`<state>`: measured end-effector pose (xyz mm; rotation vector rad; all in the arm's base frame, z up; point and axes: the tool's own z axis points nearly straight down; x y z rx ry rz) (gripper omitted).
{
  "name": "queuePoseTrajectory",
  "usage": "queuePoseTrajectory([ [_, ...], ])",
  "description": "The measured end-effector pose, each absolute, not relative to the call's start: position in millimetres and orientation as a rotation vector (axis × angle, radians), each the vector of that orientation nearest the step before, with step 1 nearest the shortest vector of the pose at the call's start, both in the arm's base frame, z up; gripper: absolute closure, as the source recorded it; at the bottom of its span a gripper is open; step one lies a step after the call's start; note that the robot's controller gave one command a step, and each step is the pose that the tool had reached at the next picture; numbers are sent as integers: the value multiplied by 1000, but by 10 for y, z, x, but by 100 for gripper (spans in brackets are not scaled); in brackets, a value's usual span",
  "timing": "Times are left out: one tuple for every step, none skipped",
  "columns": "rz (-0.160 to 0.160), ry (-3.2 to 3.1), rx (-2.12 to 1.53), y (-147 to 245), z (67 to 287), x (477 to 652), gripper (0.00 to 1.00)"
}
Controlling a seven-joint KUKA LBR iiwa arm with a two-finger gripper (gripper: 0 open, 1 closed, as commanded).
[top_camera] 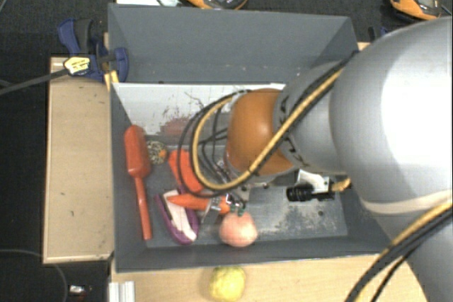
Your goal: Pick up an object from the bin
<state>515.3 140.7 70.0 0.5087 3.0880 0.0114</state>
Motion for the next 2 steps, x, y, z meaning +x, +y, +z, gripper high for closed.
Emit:
queuePoseTrajectory([
  [6, 3134, -7, 1487, 730, 5262, 100],
  [6, 3134, -6, 1487, 729, 5262, 100],
])
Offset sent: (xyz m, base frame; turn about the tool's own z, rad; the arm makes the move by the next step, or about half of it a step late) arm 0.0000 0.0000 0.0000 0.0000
